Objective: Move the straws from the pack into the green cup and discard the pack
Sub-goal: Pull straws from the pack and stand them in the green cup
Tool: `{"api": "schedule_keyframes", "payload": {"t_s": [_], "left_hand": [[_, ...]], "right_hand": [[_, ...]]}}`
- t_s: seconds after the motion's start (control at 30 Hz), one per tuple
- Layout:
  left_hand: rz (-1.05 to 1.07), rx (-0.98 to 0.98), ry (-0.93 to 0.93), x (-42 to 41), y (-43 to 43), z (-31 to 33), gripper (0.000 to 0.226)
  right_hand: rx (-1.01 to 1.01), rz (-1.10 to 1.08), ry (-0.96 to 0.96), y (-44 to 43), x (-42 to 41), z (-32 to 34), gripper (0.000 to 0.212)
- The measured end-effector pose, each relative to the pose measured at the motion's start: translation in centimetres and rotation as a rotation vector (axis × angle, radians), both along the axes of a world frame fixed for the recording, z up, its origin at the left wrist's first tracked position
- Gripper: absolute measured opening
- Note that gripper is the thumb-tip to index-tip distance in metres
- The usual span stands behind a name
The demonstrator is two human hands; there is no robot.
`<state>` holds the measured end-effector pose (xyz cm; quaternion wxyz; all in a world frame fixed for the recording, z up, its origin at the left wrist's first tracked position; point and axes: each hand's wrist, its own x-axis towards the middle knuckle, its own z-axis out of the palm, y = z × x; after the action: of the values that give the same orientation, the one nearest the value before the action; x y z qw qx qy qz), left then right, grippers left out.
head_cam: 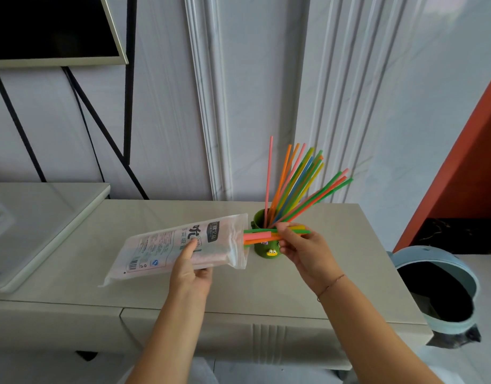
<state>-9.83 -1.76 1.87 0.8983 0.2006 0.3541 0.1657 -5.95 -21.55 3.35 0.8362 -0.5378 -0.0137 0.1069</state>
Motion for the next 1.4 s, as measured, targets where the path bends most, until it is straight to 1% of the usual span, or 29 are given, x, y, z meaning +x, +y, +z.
{"api": "schedule_keyframes", "payload": {"t_s": [0.13, 0.27, 0.37, 0.5, 0.57, 0.63, 0.73, 0.8, 0.9, 1.03, 1.17, 1.27, 1.4], "left_hand": [[0.02, -0.003, -0.001, -0.1, 1.2, -0.2, 0.03], [0.009, -0.016, -0.003, 0.0, 1.3, -0.4, 0.03], [-0.021, -0.015, 0.013, 0.1, 0.5, -0.4, 0.033], [-0.022, -0.032, 0.002, 0.2, -0.5, -0.3, 0.044], [-0.015, -0.03, 0.006, 0.3, -0.7, -0.3, 0.045], [-0.011, -0.023, 0.012, 0.3, -0.4, -0.2, 0.042], [-0.001, -0.011, 0.017, 0.3, 0.7, -0.2, 0.03], [0.003, -0.016, 0.018, 0.3, 1.2, -0.3, 0.028], [-0.007, -0.019, 0.014, 0.2, 1.0, -0.4, 0.029], [-0.026, -0.007, 0.003, 0.2, 0.1, -0.6, 0.037], [-0.054, 0.028, -0.006, 0.3, -0.5, -0.9, 0.04], [-0.047, 0.031, 0.001, 0.4, -0.1, -0.9, 0.04], [0.008, -0.003, 0.005, 0.5, 1.5, -1.0, 0.042]], "right_hand": [[0.01, -0.046, 0.024, -1.5, 0.8, 0.3, 0.005], [0.07, -0.024, 0.041, -1.8, 1.3, 0.4, 0.007], [0.143, 0.029, 0.042, -0.8, 1.1, 0.3, 0.009], [0.181, 0.091, 0.002, 0.7, 0.6, 0.1, 0.016], [0.165, 0.076, -0.024, 0.9, 0.5, 0.0, 0.012], [0.126, 0.016, -0.04, 0.7, 0.6, 0.0, 0.007], [0.068, -0.073, -0.06, -0.3, 1.1, 0.1, 0.015], [0.038, -0.086, -0.082, -0.8, 1.3, 0.2, 0.014], [0.027, -0.047, -0.106, -0.9, 1.4, 0.2, 0.011], [0.02, 0.061, -0.146, -0.4, 1.2, 0.1, 0.019], [0.035, 0.07, -0.156, 0.4, 0.9, 0.2, 0.017], [0.012, 0.007, -0.176, 0.4, 0.9, 0.3, 0.012], [-0.067, -0.151, -0.142, -0.9, 1.5, 0.5, 0.013]]}}
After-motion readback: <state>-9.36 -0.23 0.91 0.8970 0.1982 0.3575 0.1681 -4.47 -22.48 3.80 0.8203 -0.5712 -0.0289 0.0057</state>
